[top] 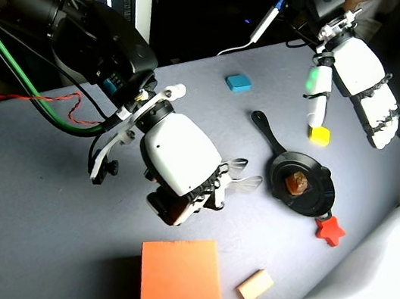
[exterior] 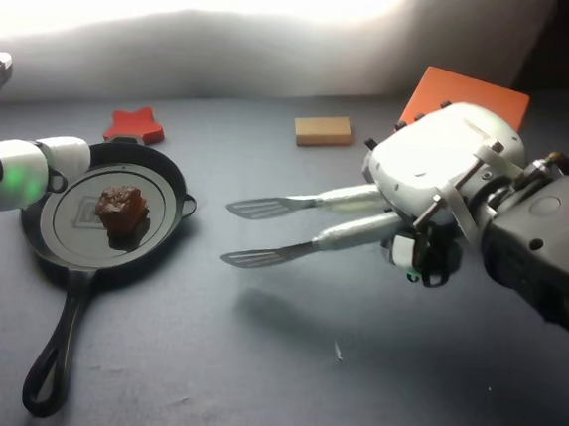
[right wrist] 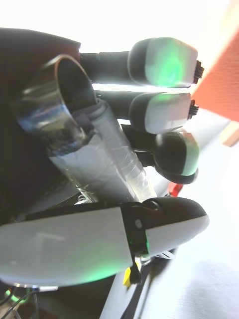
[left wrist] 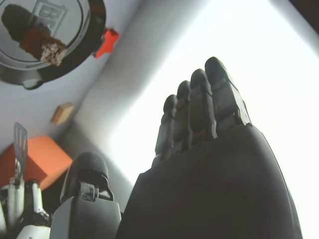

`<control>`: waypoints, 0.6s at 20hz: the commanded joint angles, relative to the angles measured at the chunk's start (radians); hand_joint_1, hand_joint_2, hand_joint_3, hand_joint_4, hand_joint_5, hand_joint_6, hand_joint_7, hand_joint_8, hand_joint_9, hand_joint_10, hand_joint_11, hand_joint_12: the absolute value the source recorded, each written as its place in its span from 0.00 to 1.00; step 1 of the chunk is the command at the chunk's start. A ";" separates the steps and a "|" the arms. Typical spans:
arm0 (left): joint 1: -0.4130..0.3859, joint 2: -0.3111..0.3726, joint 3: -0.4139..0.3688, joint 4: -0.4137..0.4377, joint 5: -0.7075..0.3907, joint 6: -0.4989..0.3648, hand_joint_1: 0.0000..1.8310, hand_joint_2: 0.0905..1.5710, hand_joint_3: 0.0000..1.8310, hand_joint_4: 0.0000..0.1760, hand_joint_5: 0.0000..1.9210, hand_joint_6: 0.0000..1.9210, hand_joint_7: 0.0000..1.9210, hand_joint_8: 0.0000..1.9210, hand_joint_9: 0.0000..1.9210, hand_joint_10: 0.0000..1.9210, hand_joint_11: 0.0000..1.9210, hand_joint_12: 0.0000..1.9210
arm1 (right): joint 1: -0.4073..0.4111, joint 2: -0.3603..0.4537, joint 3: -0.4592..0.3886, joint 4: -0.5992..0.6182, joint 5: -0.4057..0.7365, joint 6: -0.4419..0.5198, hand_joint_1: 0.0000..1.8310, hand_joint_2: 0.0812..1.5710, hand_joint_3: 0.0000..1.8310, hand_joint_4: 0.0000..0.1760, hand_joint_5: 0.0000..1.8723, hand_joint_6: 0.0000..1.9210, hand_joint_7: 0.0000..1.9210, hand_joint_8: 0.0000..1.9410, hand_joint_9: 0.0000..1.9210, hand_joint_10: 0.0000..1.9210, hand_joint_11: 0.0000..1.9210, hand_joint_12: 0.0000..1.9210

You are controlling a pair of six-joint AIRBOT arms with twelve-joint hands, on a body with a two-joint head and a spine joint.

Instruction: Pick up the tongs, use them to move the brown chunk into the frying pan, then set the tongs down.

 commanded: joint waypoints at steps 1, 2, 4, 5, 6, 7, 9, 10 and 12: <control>-0.016 0.007 -0.005 0.068 -0.078 0.008 0.00 0.75 0.00 0.00 0.04 0.00 0.05 0.00 0.04 0.00 0.00 0.15 | -0.003 0.005 -0.008 -0.067 0.054 -0.001 0.51 0.81 0.00 0.00 0.36 0.77 0.63 0.71 0.65 0.95 0.63 1.00; -0.018 0.007 -0.012 0.068 -0.070 0.012 0.00 0.75 0.00 0.00 0.04 0.00 0.05 0.00 0.04 0.00 0.00 0.15 | -0.020 0.005 -0.010 -0.079 0.059 0.001 0.50 0.82 0.00 0.03 0.36 0.78 0.61 0.66 0.62 0.91 0.59 1.00; -0.023 0.007 -0.026 0.068 -0.053 0.022 0.00 0.76 0.00 0.00 0.04 0.00 0.04 0.00 0.04 0.00 0.00 0.13 | -0.048 0.005 -0.015 -0.094 0.064 0.006 0.51 0.81 0.00 0.14 0.37 0.75 0.57 0.48 0.55 0.74 0.45 0.99; -0.024 0.007 -0.035 0.068 -0.044 0.025 0.00 0.76 0.00 0.00 0.04 0.00 0.05 0.00 0.04 0.00 0.00 0.14 | -0.060 0.006 -0.019 -0.094 0.069 0.006 0.50 0.81 0.00 0.21 0.36 0.76 0.55 0.41 0.50 0.68 0.38 0.96; -0.024 0.007 -0.046 0.068 -0.037 0.027 0.00 0.76 0.00 0.00 0.04 0.00 0.05 0.00 0.04 0.00 0.00 0.15 | -0.071 0.007 -0.023 -0.094 0.072 0.006 0.40 0.81 0.00 0.00 0.38 0.56 0.53 0.41 0.47 0.67 0.35 0.96; -0.022 0.006 -0.062 0.068 -0.036 0.029 0.00 0.76 0.00 0.00 0.03 0.00 0.05 0.00 0.04 0.00 0.00 0.15 | -0.085 0.008 -0.027 -0.096 0.075 0.007 0.36 0.81 0.00 0.00 0.39 0.47 0.51 0.41 0.45 0.67 0.32 0.96; -0.021 0.002 -0.086 0.069 -0.036 0.036 0.00 0.75 0.00 0.00 0.04 0.00 0.05 0.00 0.05 0.00 0.00 0.16 | -0.114 0.008 -0.037 -0.127 0.079 0.009 0.33 0.79 0.00 0.00 0.37 0.42 0.47 0.37 0.40 0.60 0.28 0.91; -0.021 0.000 -0.093 0.069 -0.036 0.038 0.00 0.75 0.00 0.00 0.04 0.00 0.05 0.00 0.05 0.00 0.00 0.17 | -0.124 0.008 -0.042 -0.144 0.080 0.009 0.31 0.79 0.00 0.00 0.36 0.39 0.46 0.33 0.39 0.54 0.26 0.86; -0.023 -0.010 -0.106 0.073 -0.036 0.040 0.00 0.75 0.00 0.00 0.04 0.00 0.05 0.00 0.04 0.00 0.00 0.14 | -0.141 0.011 -0.055 -0.166 0.081 0.008 0.26 0.79 0.00 0.00 0.27 0.33 0.39 0.22 0.32 0.42 0.16 0.79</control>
